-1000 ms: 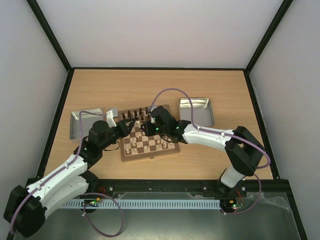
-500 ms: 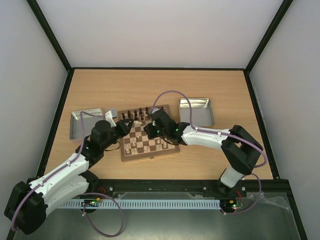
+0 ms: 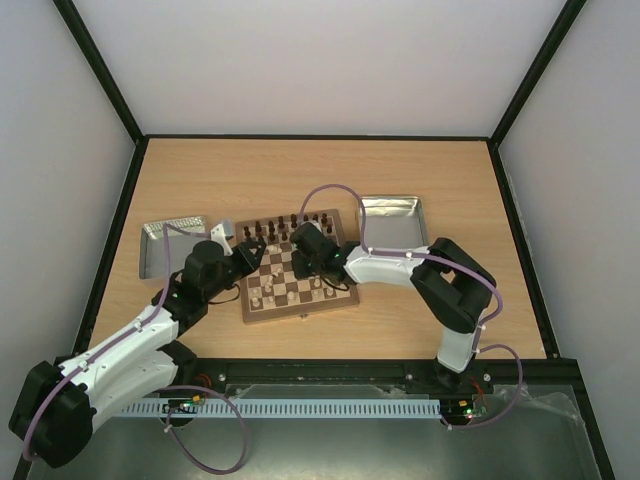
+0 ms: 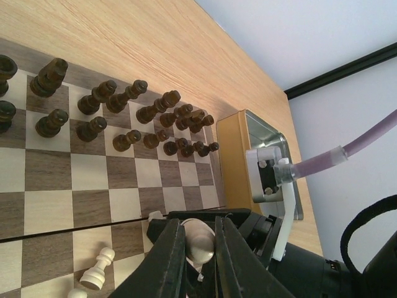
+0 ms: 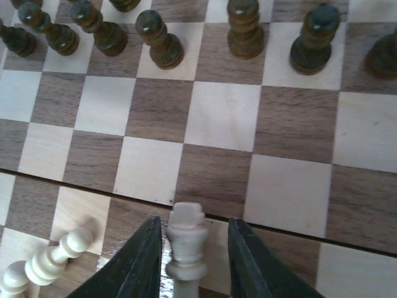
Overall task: Set up the chess pieces on the board
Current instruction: Place the chess piece on the chessboard.
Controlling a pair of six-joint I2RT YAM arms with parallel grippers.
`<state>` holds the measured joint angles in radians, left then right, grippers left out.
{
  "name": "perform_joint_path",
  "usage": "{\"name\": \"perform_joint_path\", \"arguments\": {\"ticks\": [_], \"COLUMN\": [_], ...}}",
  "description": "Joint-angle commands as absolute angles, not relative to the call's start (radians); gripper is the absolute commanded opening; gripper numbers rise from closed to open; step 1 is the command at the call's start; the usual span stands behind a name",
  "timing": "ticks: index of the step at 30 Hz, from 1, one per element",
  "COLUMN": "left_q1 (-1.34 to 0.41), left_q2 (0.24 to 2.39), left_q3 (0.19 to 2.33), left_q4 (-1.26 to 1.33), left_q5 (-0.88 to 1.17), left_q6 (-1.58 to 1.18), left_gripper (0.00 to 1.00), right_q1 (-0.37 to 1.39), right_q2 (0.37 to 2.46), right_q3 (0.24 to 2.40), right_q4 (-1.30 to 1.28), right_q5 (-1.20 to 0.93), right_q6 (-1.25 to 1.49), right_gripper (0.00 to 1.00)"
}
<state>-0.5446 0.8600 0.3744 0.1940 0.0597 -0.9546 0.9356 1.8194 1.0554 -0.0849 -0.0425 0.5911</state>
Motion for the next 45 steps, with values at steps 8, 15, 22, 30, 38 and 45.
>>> {"name": "perform_joint_path", "arguments": {"ticks": [8,15,22,30,38,45], "left_q1": [-0.54,-0.534,-0.531,-0.526,-0.517,-0.501], "left_q2": [0.853,0.86,0.885,0.9,0.909,0.916], "left_q3": [0.436,0.53,0.63,0.648,0.659,0.683], "left_q4": [0.11,0.029,-0.055,-0.021,0.05,0.069], "left_q5": [0.069,0.186,0.42,0.615,0.7,0.78], "left_q6": [-0.941,-0.98,-0.993,-0.989,-1.049,-1.062], "left_gripper": [0.02,0.02,0.02,0.02,0.02,0.02], "right_q1": [0.935,0.933,0.933,0.933,0.931,0.932], "right_q2": [1.656,1.477,1.322,1.156,1.064,1.001], "right_q3": [1.015,0.822,0.729,0.659,0.629,0.591], "right_q4": [-0.103,0.053,0.202,0.253,0.228,0.235], "right_q5": [0.001,-0.199,-0.278,-0.262,-0.394,-0.38], "right_q6": [0.558,0.38,0.314,0.281,0.214,0.207], "right_gripper": [0.4,0.46,0.62,0.66,0.6,0.59]}}
